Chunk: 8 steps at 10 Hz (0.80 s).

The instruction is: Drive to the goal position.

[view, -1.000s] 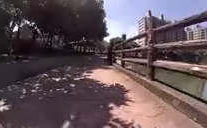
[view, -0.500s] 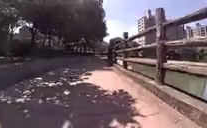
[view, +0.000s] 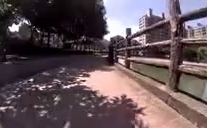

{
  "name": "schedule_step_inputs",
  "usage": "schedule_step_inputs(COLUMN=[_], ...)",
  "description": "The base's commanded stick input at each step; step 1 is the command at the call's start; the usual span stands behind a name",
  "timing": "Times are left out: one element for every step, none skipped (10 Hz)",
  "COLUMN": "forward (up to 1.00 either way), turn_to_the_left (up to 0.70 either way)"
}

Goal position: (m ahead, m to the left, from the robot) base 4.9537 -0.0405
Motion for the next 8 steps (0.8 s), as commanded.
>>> schedule_step_inputs(forward=[0.7, 0.7, 0.7, 0.7, 0.7, 0.7, 0.7, 0.7], turn_to_the_left=[0.0, 0.0, 0.0, 0.0, 0.0, 0.0, 0.0, 0.0])
